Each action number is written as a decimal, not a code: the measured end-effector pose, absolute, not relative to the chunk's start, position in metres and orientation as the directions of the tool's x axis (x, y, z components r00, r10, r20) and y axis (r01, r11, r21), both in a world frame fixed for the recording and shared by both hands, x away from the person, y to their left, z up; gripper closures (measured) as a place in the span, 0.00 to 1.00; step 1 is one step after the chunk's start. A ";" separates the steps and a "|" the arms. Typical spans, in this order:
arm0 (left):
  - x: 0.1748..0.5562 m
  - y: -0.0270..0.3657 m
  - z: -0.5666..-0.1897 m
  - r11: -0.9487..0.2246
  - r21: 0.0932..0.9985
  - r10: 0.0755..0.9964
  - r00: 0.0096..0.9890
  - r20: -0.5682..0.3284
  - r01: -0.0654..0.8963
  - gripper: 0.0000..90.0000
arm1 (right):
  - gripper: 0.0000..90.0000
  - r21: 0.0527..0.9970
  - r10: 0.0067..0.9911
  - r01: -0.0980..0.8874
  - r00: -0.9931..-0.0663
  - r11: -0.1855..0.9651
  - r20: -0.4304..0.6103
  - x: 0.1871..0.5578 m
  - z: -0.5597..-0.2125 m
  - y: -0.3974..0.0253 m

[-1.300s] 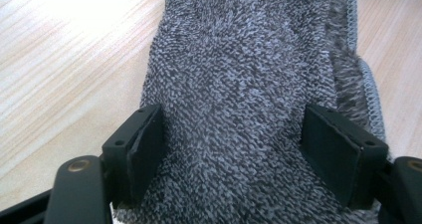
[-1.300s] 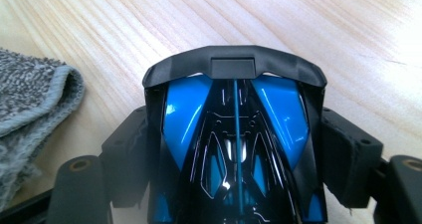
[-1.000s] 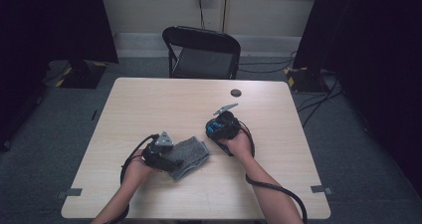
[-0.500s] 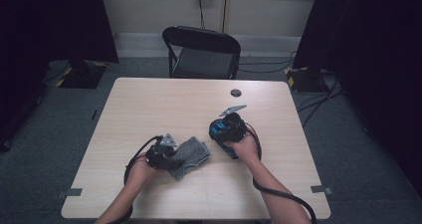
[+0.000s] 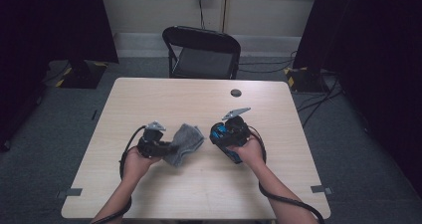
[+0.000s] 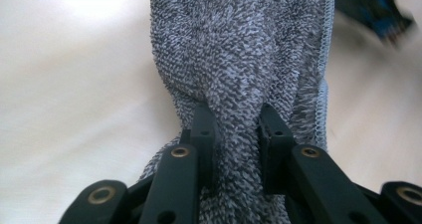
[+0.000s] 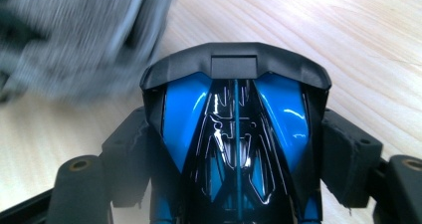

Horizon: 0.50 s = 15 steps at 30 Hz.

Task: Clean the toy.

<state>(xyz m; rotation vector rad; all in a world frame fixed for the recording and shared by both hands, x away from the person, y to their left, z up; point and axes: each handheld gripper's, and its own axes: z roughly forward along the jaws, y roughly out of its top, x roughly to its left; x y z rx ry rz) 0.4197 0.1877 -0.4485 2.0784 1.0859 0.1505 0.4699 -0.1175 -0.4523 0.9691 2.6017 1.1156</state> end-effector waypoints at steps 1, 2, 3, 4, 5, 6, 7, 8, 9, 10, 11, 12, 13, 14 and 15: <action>0.425 0.188 -0.442 -0.333 0.678 0.768 0.605 -0.208 0.655 0.82 | 0.28 0.693 0.610 0.500 -0.785 0.520 0.109 0.469 -0.452 -0.116; 0.429 0.187 -0.438 -0.330 0.677 0.784 0.590 -0.191 0.658 0.82 | 0.28 0.692 0.601 0.491 -0.793 0.530 0.101 0.467 -0.451 -0.113; 0.434 0.185 -0.433 -0.335 0.674 0.804 0.572 -0.160 0.659 0.82 | 0.28 0.692 0.597 0.486 -0.796 0.533 0.100 0.465 -0.451 -0.111; 0.440 0.181 -0.429 -0.347 0.668 0.816 0.563 -0.132 0.658 0.82 | 0.28 0.694 0.590 0.482 -0.801 0.535 0.101 0.463 -0.450 -0.109; 0.445 0.177 -0.426 -0.353 0.663 0.824 0.555 -0.114 0.660 0.82 | 0.28 0.698 0.582 0.475 -0.807 0.537 0.102 0.461 -0.449 -0.106; 0.449 0.172 -0.424 -0.356 0.656 0.828 0.550 -0.108 0.666 0.82 | 0.28 0.700 0.575 0.469 -0.812 0.539 0.101 0.459 -0.449 -0.104; 0.453 0.166 -0.422 -0.362 0.651 0.823 0.557 -0.113 0.668 0.82 | 0.28 0.701 0.566 0.463 -0.818 0.543 0.102 0.457 -0.448 -0.100; 0.454 0.160 -0.421 -0.375 0.648 0.810 0.574 -0.118 0.663 0.82 | 0.28 0.702 0.559 0.454 -0.824 0.548 0.097 0.455 -0.448 -0.097; 0.455 0.153 -0.421 -0.394 0.650 0.790 0.601 -0.121 0.649 0.82 | 0.28 0.703 0.556 0.450 -0.826 0.550 0.094 0.453 -0.447 -0.095; 0.455 0.144 -0.421 -0.413 0.648 0.768 0.627 -0.130 0.640 0.82 | 0.28 0.704 0.551 0.444 -0.830 0.554 0.089 0.452 -0.447 -0.092; 0.454 0.139 -0.422 -0.430 0.647 0.750 0.648 -0.131 0.629 0.82 | 0.28 0.707 0.546 0.439 -0.833 0.554 0.090 0.451 -0.446 -0.090; 0.452 0.134 -0.423 -0.450 0.648 0.733 0.669 -0.126 0.615 0.82 | 0.28 0.707 0.542 0.439 -0.835 0.554 0.093 0.451 -0.446 -0.089; 0.451 0.131 -0.424 -0.465 0.646 0.717 0.685 -0.126 0.606 0.82 | 0.28 0.705 0.542 0.434 -0.836 0.561 0.084 0.450 -0.445 -0.088; 0.450 0.129 -0.425 -0.476 0.640 0.707 0.695 -0.129 0.604 0.82 | 0.28 0.703 0.541 0.430 -0.838 0.566 0.076 0.450 -0.445 -0.087; 0.449 0.128 -0.426 -0.480 0.640 0.697 0.704 -0.136 0.599 0.82 | 0.28 0.702 0.544 0.432 -0.836 0.567 0.074 0.451 -0.445 -0.088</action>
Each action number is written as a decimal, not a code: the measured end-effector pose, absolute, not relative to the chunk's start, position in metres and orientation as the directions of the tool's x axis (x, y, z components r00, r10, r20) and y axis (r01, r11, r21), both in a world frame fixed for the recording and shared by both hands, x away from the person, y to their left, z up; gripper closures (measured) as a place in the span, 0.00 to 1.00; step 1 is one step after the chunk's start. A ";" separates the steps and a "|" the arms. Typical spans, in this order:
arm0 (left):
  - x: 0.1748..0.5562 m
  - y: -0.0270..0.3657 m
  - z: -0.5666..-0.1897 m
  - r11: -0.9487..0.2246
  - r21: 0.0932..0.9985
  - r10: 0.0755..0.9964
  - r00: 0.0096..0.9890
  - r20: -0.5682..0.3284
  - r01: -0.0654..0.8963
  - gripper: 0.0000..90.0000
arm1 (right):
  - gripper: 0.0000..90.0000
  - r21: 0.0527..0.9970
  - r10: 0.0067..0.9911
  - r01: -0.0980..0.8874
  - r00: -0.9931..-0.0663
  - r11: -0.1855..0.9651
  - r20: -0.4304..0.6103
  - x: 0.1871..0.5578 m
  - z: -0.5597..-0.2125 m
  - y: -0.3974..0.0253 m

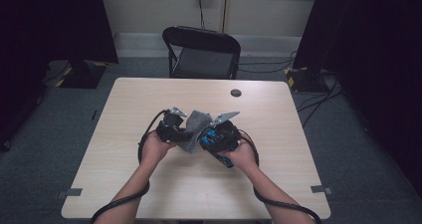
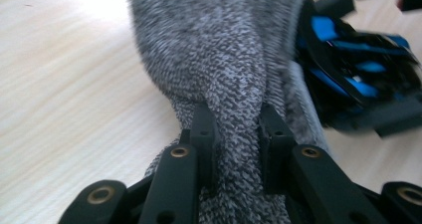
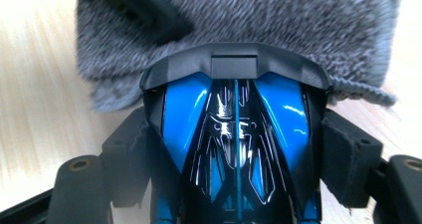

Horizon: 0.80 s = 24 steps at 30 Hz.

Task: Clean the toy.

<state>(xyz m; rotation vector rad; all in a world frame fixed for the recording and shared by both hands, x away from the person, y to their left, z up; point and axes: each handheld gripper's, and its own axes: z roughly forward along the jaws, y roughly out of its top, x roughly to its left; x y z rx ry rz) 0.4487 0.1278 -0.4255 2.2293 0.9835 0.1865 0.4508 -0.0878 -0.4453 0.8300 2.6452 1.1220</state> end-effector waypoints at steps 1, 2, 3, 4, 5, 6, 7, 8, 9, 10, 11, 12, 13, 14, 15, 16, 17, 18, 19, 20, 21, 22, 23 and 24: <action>0.447 0.127 -0.426 -0.483 0.639 0.688 0.711 -0.145 0.599 0.82 | 0.28 0.700 0.548 0.435 -0.833 0.566 0.074 0.452 -0.445 -0.089; 0.446 0.128 -0.426 -0.489 0.639 0.684 0.715 -0.141 0.594 0.82 | 0.28 0.702 0.551 0.437 -0.831 0.563 0.075 0.452 -0.445 -0.090; 0.446 0.128 -0.426 -0.493 0.637 0.677 0.721 -0.148 0.593 0.82 | 0.28 0.703 0.557 0.439 -0.827 0.559 0.074 0.452 -0.444 -0.092; 0.445 0.128 -0.426 -0.491 0.639 0.672 0.724 -0.154 0.592 0.82 | 0.28 0.704 0.558 0.440 -0.826 0.557 0.075 0.453 -0.444 -0.093; 0.443 0.129 -0.425 -0.488 0.646 0.663 0.731 -0.164 0.587 0.82 | 0.28 0.704 0.561 0.442 -0.825 0.556 0.074 0.453 -0.444 -0.094; 0.442 0.129 -0.425 -0.488 0.650 0.656 0.736 -0.167 0.583 0.82 | 0.28 0.703 0.567 0.445 -0.821 0.556 0.071 0.454 -0.443 -0.095; 0.440 0.129 -0.423 -0.488 0.656 0.647 0.743 -0.171 0.576 0.82 | 0.28 0.701 0.567 0.444 -0.821 0.558 0.068 0.454 -0.443 -0.095; 0.438 0.128 -0.422 -0.489 0.660 0.640 0.749 -0.174 0.571 0.82 | 0.28 0.700 0.571 0.443 -0.818 0.560 0.060 0.455 -0.443 -0.096; 0.437 0.128 -0.421 -0.489 0.663 0.630 0.755 -0.182 0.567 0.82 | 0.28 0.697 0.575 0.447 -0.816 0.562 0.059 0.456 -0.442 -0.096; 0.435 0.127 -0.421 -0.493 0.664 0.624 0.760 -0.180 0.562 0.82 | 0.28 0.695 0.576 0.448 -0.815 0.563 0.059 0.456 -0.442 -0.096; 0.434 0.127 -0.420 -0.503 0.662 0.616 0.768 -0.175 0.555 0.82 | 0.28 0.694 0.579 0.451 -0.813 0.561 0.060 0.457 -0.442 -0.096; 0.433 0.126 -0.420 -0.508 0.660 0.610 0.772 -0.178 0.553 0.82 | 0.28 0.693 0.581 0.451 -0.812 0.563 0.056 0.458 -0.442 -0.096; 0.431 0.126 -0.420 -0.516 0.658 0.599 0.780 -0.182 0.549 0.82 | 0.28 0.692 0.579 0.448 -0.813 0.565 0.054 0.458 -0.442 -0.096; 0.430 0.125 -0.420 -0.522 0.657 0.594 0.784 -0.178 0.545 0.82 | 0.28 0.693 0.581 0.449 -0.812 0.565 0.053 0.459 -0.441 -0.096; 0.429 0.125 -0.420 -0.528 0.656 0.584 0.791 -0.182 0.540 0.82 | 0.28 0.691 0.581 0.449 -0.812 0.566 0.052 0.459 -0.441 -0.096; 0.427 0.125 -0.420 -0.529 0.658 0.582 0.794 -0.178 0.535 0.83 | 0.28 0.689 0.582 0.449 -0.812 0.568 0.050 0.460 -0.440 -0.096; 0.426 0.125 -0.420 -0.531 0.659 0.577 0.797 -0.178 0.532 0.83 | 0.28 0.689 0.585 0.449 -0.810 0.568 0.046 0.460 -0.440 -0.096; 0.425 0.126 -0.419 -0.532 0.661 0.574 0.799 -0.179 0.530 0.82 | 0.28 0.688 0.588 0.454 -0.807 0.566 0.049 0.461 -0.440 -0.097; 0.423 0.128 -0.419 -0.530 0.664 0.570 0.801 -0.181 0.528 0.82 | 0.28 0.688 0.590 0.458 -0.805 0.563 0.053 0.462 -0.440 -0.098; 0.422 0.128 -0.420 -0.526 0.666 0.569 0.801 -0.185 0.528 0.82 | 0.28 0.688 0.598 0.463 -0.800 0.559 0.052 0.463 -0.440 -0.099; 0.421 0.130 -0.420 -0.534 0.663 0.562 0.806 -0.186 0.525 0.82 | 0.28 0.689 0.601 0.464 -0.798 0.557 0.051 0.464 -0.440 -0.100; 0.420 0.130 -0.420 -0.530 0.668 0.558 0.808 -0.189 0.522 0.82 | 0.28 0.691 0.606 0.468 -0.793 0.552 0.053 0.465 -0.440 -0.102; 0.418 0.132 -0.421 -0.537 0.664 0.550 0.812 -0.192 0.521 0.82 | 0.28 0.690 0.610 0.473 -0.790 0.548 0.056 0.466 -0.440 -0.103; 0.417 0.133 -0.421 -0.546 0.659 0.546 0.816 -0.189 0.517 0.82 | 0.28 0.688 0.617 0.477 -0.785 0.546 0.055 0.467 -0.440 -0.105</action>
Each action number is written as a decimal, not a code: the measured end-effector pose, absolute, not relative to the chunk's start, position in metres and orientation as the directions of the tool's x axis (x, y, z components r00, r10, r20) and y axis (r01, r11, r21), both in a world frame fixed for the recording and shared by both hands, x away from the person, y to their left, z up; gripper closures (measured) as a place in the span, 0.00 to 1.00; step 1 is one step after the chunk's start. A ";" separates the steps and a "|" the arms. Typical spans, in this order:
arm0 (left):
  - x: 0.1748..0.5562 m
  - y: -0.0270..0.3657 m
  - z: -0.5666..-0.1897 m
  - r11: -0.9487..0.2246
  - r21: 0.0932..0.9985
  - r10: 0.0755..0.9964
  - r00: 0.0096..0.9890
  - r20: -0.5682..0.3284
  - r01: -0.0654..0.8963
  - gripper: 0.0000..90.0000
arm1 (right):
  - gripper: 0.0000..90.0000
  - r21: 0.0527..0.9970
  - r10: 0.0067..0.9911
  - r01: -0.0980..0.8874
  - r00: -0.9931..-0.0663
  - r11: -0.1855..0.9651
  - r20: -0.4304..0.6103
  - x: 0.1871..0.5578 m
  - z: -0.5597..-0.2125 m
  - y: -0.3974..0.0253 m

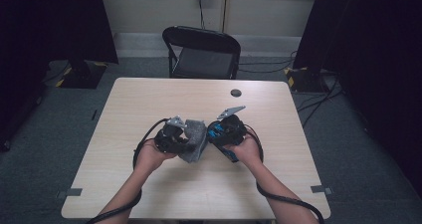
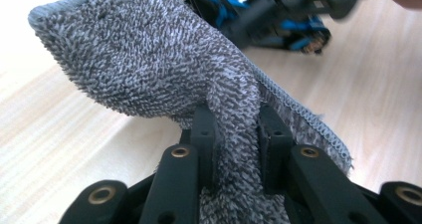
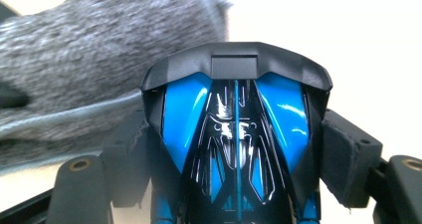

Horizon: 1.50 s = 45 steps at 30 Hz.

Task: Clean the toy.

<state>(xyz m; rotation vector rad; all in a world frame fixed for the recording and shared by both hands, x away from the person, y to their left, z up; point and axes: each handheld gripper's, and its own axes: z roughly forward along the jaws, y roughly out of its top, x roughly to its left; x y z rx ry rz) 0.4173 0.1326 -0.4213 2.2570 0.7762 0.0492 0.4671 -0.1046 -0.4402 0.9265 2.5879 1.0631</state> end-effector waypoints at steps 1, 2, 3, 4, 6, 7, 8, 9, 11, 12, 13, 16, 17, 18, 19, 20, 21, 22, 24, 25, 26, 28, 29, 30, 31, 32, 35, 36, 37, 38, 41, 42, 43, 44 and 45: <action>0.416 0.133 -0.422 -0.551 0.657 0.542 0.820 -0.186 0.514 0.82 | 0.28 0.690 0.619 0.479 -0.783 0.543 0.056 0.468 -0.440 -0.106; 0.416 0.135 -0.423 -0.559 0.654 0.538 0.823 -0.182 0.510 0.83 | 0.28 0.690 0.623 0.484 -0.780 0.539 0.060 0.469 -0.440 -0.107; 0.415 0.136 -0.424 -0.566 0.650 0.532 0.827 -0.182 0.507 0.82 | 0.28 0.690 0.627 0.487 -0.777 0.535 0.062 0.470 -0.440 -0.109; 0.415 0.139 -0.425 -0.568 0.647 0.533 0.826 -0.181 0.508 0.82 | 0.28 0.693 0.630 0.488 -0.774 0.530 0.063 0.470 -0.440 -0.110; 0.415 0.145 -0.426 -0.565 0.642 0.541 0.820 -0.186 0.519 0.82 | 0.28 0.696 0.637 0.492 -0.768 0.522 0.066 0.471 -0.438 -0.113; 0.415 0.148 -0.427 -0.559 0.642 0.551 0.814 -0.185 0.525 0.82 | 0.28 0.698 0.638 0.492 -0.767 0.520 0.065 0.471 -0.438 -0.115; 0.417 0.152 -0.427 -0.553 0.640 0.564 0.805 -0.184 0.533 0.82 | 0.28 0.699 0.638 0.492 -0.767 0.518 0.068 0.472 -0.437 -0.116; 0.418 0.156 -0.427 -0.542 0.641 0.582 0.793 -0.180 0.544 0.82 | 0.28 0.701 0.638 0.492 -0.767 0.517 0.067 0.471 -0.437 -0.117; 0.423 0.164 -0.425 -0.513 0.645 0.622 0.763 -0.176 0.566 0.82 | 0.28 0.702 0.635 0.489 -0.770 0.518 0.068 0.471 -0.436 -0.117; 0.426 0.167 -0.423 -0.487 0.653 0.647 0.742 -0.176 0.580 0.82 | 0.28 0.704 0.633 0.487 -0.771 0.518 0.068 0.470 -0.435 -0.117; 0.429 0.170 -0.421 -0.463 0.664 0.674 0.720 -0.167 0.587 0.82 | 0.28 0.704 0.630 0.486 -0.774 0.518 0.070 0.469 -0.434 -0.116; 0.439 0.172 -0.411 -0.430 0.683 0.717 0.683 -0.139 0.590 0.82 | 0.28 0.706 0.615 0.472 -0.786 0.528 0.066 0.466 -0.434 -0.113; 0.442 0.171 -0.407 -0.430 0.691 0.725 0.678 -0.118 0.580 0.82 | 0.28 0.707 0.611 0.469 -0.789 0.530 0.065 0.464 -0.434 -0.111; 0.445 0.169 -0.403 -0.431 0.704 0.728 0.678 -0.099 0.565 0.82 | 0.28 0.706 0.608 0.468 -0.791 0.532 0.066 0.463 -0.434 -0.109; 0.447 0.167 -0.400 -0.425 0.712 0.730 0.676 -0.096 0.560 0.82 | 0.28 0.707 0.602 0.462 -0.796 0.535 0.065 0.462 -0.434 -0.107; 0.450 0.164 -0.397 -0.426 0.712 0.727 0.679 -0.097 0.558 0.82 | 0.28 0.707 0.597 0.459 -0.800 0.538 0.066 0.461 -0.434 -0.106; 0.451 0.161 -0.395 -0.425 0.717 0.731 0.677 -0.088 0.552 0.82 | 0.28 0.706 0.593 0.456 -0.803 0.542 0.064 0.460 -0.434 -0.104; 0.453 0.155 -0.393 -0.432 0.718 0.726 0.682 -0.082 0.546 0.82 | 0.28 0.706 0.589 0.452 -0.806 0.546 0.061 0.460 -0.434 -0.102; 0.455 0.144 -0.392 -0.453 0.714 0.710 0.701 -0.074 0.534 0.82 | 0.28 0.705 0.579 0.445 -0.813 0.552 0.060 0.458 -0.434 -0.099; 0.456 0.141 -0.393 -0.462 0.711 0.699 0.711 -0.076 0.530 0.82 | 0.28 0.705 0.576 0.445 -0.815 0.552 0.063 0.458 -0.434 -0.098; 0.456 0.136 -0.394 -0.465 0.708 0.688 0.721 -0.089 0.531 0.82 | 0.28 0.705 0.574 0.444 -0.816 0.553 0.063 0.457 -0.433 -0.098; 0.456 0.129 -0.396 -0.483 0.697 0.670 0.736 -0.095 0.530 0.82 | 0.28 0.705 0.576 0.443 -0.815 0.553 0.061 0.457 -0.433 -0.098; 0.455 0.125 -0.398 -0.487 0.694 0.659 0.745 -0.106 0.530 0.82 | 0.28 0.706 0.578 0.444 -0.814 0.552 0.060 0.457 -0.433 -0.098; 0.454 0.122 -0.400 -0.495 0.689 0.653 0.750 -0.106 0.529 0.82 | 0.28 0.706 0.578 0.444 -0.814 0.552 0.060 0.457 -0.433 -0.099; 0.454 0.120 -0.401 -0.505 0.683 0.647 0.755 -0.107 0.529 0.82 | 0.28 0.703 0.580 0.445 -0.813 0.554 0.058 0.458 -0.434 -0.100; 0.453 0.118 -0.403 -0.505 0.682 0.642 0.758 -0.114 0.530 0.82 | 0.28 0.700 0.582 0.445 -0.811 0.558 0.052 0.458 -0.434 -0.101; 0.452 0.116 -0.407 -0.509 0.676 0.632 0.765 -0.127 0.533 0.82 | 0.28 0.698 0.585 0.447 -0.810 0.560 0.049 0.457 -0.436 -0.103; 0.452 0.116 -0.408 -0.507 0.677 0.631 0.765 -0.130 0.534 0.82 | 0.28 0.697 0.584 0.446 -0.810 0.562 0.047 0.457 -0.436 -0.104; 0.452 0.116 -0.408 -0.509 0.676 0.630 0.766 -0.130 0.533 0.82 | 0.28 0.697 0.586 0.446 -0.809 0.562 0.045 0.457 -0.436 -0.104; 0.451 0.116 -0.409 -0.508 0.675 0.628 0.766 -0.135 0.535 0.82 | 0.28 0.696 0.586 0.446 -0.809 0.562 0.046 0.457 -0.436 -0.104; 0.449 0.115 -0.409 -0.512 0.673 0.621 0.771 -0.139 0.534 0.82 | 0.28 0.696 0.589 0.450 -0.806 0.560 0.046 0.457 -0.436 -0.105; 0.448 0.115 -0.409 -0.512 0.675 0.622 0.772 -0.135 0.531 0.82 | 0.28 0.695 0.590 0.450 -0.806 0.560 0.046 0.458 -0.436 -0.105; 0.448 0.116 -0.409 -0.511 0.675 0.620 0.772 -0.139 0.532 0.82 | 0.28 0.695 0.590 0.449 -0.806 0.562 0.043 0.458 -0.436 -0.105; 0.447 0.116 -0.409 -0.510 0.676 0.622 0.771 -0.137 0.532 0.82 | 0.28 0.694 0.591 0.449 -0.806 0.563 0.041 0.458 -0.436 -0.105; 0.447 0.116 -0.409 -0.509 0.678 0.620 0.772 -0.138 0.531 0.82 | 0.28 0.693 0.591 0.449 -0.806 0.564 0.041 0.458 -0.437 -0.105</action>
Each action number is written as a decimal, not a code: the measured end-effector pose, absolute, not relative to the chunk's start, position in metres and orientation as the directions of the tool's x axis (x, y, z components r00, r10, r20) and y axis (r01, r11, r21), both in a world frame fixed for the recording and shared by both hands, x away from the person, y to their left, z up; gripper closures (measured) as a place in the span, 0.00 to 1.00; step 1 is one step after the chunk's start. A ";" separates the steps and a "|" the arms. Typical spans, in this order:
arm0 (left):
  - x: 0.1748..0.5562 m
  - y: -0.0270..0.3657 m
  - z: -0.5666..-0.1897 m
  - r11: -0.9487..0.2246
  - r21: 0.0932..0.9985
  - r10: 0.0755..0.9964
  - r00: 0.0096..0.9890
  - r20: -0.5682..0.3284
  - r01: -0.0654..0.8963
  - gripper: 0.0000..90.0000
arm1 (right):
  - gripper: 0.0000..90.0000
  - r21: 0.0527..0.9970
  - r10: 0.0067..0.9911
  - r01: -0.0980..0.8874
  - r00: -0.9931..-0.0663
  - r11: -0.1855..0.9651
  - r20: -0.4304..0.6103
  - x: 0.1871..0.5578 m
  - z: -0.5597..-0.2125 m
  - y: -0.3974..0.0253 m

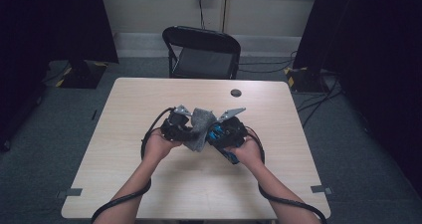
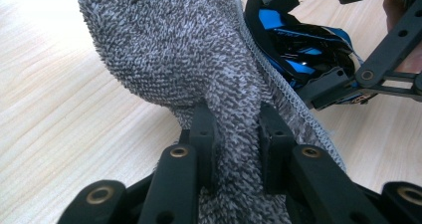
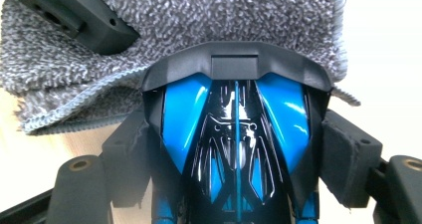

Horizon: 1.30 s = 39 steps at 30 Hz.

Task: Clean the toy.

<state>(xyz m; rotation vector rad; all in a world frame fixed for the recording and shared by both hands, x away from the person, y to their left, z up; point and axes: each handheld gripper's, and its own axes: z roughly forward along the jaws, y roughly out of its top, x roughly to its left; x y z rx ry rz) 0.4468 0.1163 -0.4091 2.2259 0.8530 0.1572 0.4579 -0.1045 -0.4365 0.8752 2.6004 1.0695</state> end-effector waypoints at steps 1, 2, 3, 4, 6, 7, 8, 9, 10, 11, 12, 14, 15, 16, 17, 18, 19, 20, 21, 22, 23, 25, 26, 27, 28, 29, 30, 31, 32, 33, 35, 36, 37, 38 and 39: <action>0.446 0.117 -0.409 -0.506 0.679 0.620 0.772 -0.141 0.531 0.82 | 0.28 0.693 0.590 0.449 -0.806 0.564 0.042 0.458 -0.437 -0.105; 0.446 0.117 -0.409 -0.507 0.679 0.619 0.773 -0.141 0.530 0.82 | 0.28 0.693 0.592 0.449 -0.805 0.564 0.040 0.458 -0.437 -0.105; 0.446 0.118 -0.409 -0.508 0.679 0.618 0.773 -0.141 0.530 0.82 | 0.28 0.691 0.592 0.450 -0.805 0.565 0.040 0.458 -0.437 -0.105; 0.445 0.118 -0.409 -0.508 0.679 0.617 0.774 -0.142 0.530 0.82 | 0.28 0.691 0.592 0.450 -0.805 0.566 0.040 0.458 -0.437 -0.104; 0.444 0.119 -0.409 -0.505 0.681 0.616 0.774 -0.147 0.531 0.82 | 0.28 0.691 0.593 0.451 -0.804 0.566 0.039 0.458 -0.436 -0.104; 0.444 0.119 -0.408 -0.507 0.680 0.613 0.776 -0.147 0.529 0.82 | 0.28 0.692 0.592 0.449 -0.805 0.565 0.040 0.458 -0.436 -0.104; 0.443 0.119 -0.408 -0.506 0.681 0.613 0.776 -0.147 0.529 0.82 | 0.28 0.691 0.592 0.447 -0.805 0.568 0.035 0.458 -0.436 -0.104; 0.443 0.120 -0.407 -0.507 0.679 0.609 0.778 -0.154 0.531 0.82 | 0.28 0.690 0.593 0.447 -0.805 0.570 0.032 0.458 -0.436 -0.104; 0.442 0.120 -0.407 -0.509 0.679 0.610 0.779 -0.148 0.528 0.82 | 0.28 0.690 0.593 0.448 -0.804 0.569 0.034 0.459 -0.436 -0.104; 0.441 0.120 -0.407 -0.508 0.682 0.608 0.780 -0.149 0.526 0.82 | 0.28 0.690 0.596 0.450 -0.802 0.566 0.034 0.459 -0.436 -0.104; 0.440 0.120 -0.406 -0.507 0.680 0.605 0.781 -0.155 0.529 0.82 | 0.28 0.690 0.598 0.453 -0.801 0.565 0.036 0.459 -0.435 -0.105; 0.439 0.121 -0.406 -0.510 0.682 0.602 0.784 -0.153 0.524 0.82 | 0.28 0.690 0.599 0.451 -0.800 0.566 0.032 0.460 -0.435 -0.105; 0.438 0.121 -0.405 -0.513 0.683 0.601 0.785 -0.147 0.520 0.82 | 0.28 0.690 0.600 0.450 -0.800 0.567 0.029 0.460 -0.434 -0.105; 0.437 0.122 -0.405 -0.511 0.684 0.602 0.785 -0.148 0.521 0.82 | 0.28 0.690 0.600 0.452 -0.799 0.566 0.031 0.460 -0.434 -0.105; 0.436 0.122 -0.405 -0.507 0.685 0.600 0.785 -0.155 0.523 0.82 | 0.28 0.690 0.600 0.453 -0.799 0.565 0.033 0.460 -0.433 -0.105; 0.435 0.123 -0.405 -0.512 0.684 0.595 0.789 -0.153 0.519 0.82 | 0.28 0.691 0.602 0.453 -0.798 0.563 0.031 0.460 -0.433 -0.105; 0.434 0.123 -0.405 -0.515 0.684 0.594 0.790 -0.149 0.517 0.82 | 0.28 0.691 0.601 0.451 -0.799 0.565 0.030 0.460 -0.432 -0.105; 0.433 0.124 -0.404 -0.521 0.681 0.591 0.793 -0.147 0.515 0.82 | 0.28 0.691 0.603 0.451 -0.797 0.564 0.029 0.460 -0.432 -0.105; 0.432 0.125 -0.404 -0.527 0.677 0.589 0.795 -0.145 0.514 0.82 | 0.28 0.692 0.605 0.453 -0.796 0.562 0.030 0.461 -0.432 -0.105; 0.431 0.125 -0.404 -0.523 0.678 0.586 0.796 -0.153 0.516 0.82 | 0.28 0.692 0.605 0.452 -0.796 0.563 0.029 0.461 -0.431 -0.106; 0.430 0.126 -0.404 -0.528 0.677 0.584 0.798 -0.150 0.513 0.82 | 0.28 0.692 0.607 0.454 -0.794 0.562 0.029 0.461 -0.431 -0.106; 0.425 0.127 -0.404 -0.531 0.681 0.576 0.804 -0.146 0.504 0.82 | 0.28 0.691 0.607 0.455 -0.794 0.562 0.030 0.462 -0.431 -0.106; 0.424 0.128 -0.404 -0.534 0.680 0.574 0.806 -0.145 0.502 0.82 | 0.28 0.691 0.608 0.456 -0.793 0.561 0.030 0.462 -0.431 -0.107; 0.423 0.129 -0.403 -0.536 0.678 0.573 0.807 -0.146 0.503 0.82 | 0.28 0.689 0.609 0.457 -0.793 0.562 0.029 0.463 -0.431 -0.107; 0.421 0.130 -0.403 -0.540 0.678 0.568 0.810 -0.145 0.499 0.82 | 0.28 0.688 0.610 0.459 -0.792 0.562 0.030 0.463 -0.431 -0.107; 0.421 0.130 -0.403 -0.542 0.678 0.564 0.813 -0.144 0.496 0.82 | 0.28 0.689 0.612 0.461 -0.790 0.559 0.033 0.464 -0.430 -0.107; 0.419 0.131 -0.403 -0.537 0.682 0.566 0.812 -0.147 0.497 0.82 | 0.28 0.689 0.614 0.463 -0.788 0.557 0.033 0.464 -0.430 -0.107; 0.418 0.132 -0.403 -0.540 0.680 0.562 0.814 -0.146 0.496 0.82 | 0.28 0.690 0.613 0.460 -0.789 0.558 0.030 0.465 -0.430 -0.107; 0.417 0.133 -0.403 -0.544 0.677 0.561 0.815 -0.146 0.496 0.82 | 0.28 0.691 0.616 0.461 -0.787 0.557 0.030 0.465 -0.430 -0.107; 0.417 0.134 -0.404 -0.544 0.678 0.560 0.816 -0.146 0.495 0.82 | 0.28 0.692 0.618 0.462 -0.786 0.554 0.030 0.466 -0.430 -0.108; 0.415 0.137 -0.404 -0.549 0.677 0.551 0.821 -0.148 0.490 0.82 | 0.28 0.692 0.618 0.465 -0.785 0.553 0.033 0.467 -0.429 -0.108; 0.413 0.138 -0.404 -0.545 0.679 0.553 0.819 -0.149 0.492 0.82 | 0.28 0.693 0.621 0.469 -0.783 0.548 0.039 0.468 -0.429 -0.108; 0.413 0.140 -0.405 -0.548 0.677 0.550 0.822 -0.150 0.491 0.82 | 0.28 0.695 0.622 0.473 -0.781 0.542 0.047 0.469 -0.429 -0.109; 0.411 0.141 -0.405 -0.546 0.678 0.548 0.822 -0.154 0.491 0.82 | 0.28 0.695 0.623 0.474 -0.780 0.540 0.048 0.469 -0.428 -0.109; 0.409 0.144 -0.406 -0.548 0.679 0.544 0.825 -0.155 0.489 0.82 | 0.28 0.694 0.627 0.476 -0.778 0.540 0.045 0.470 -0.428 -0.110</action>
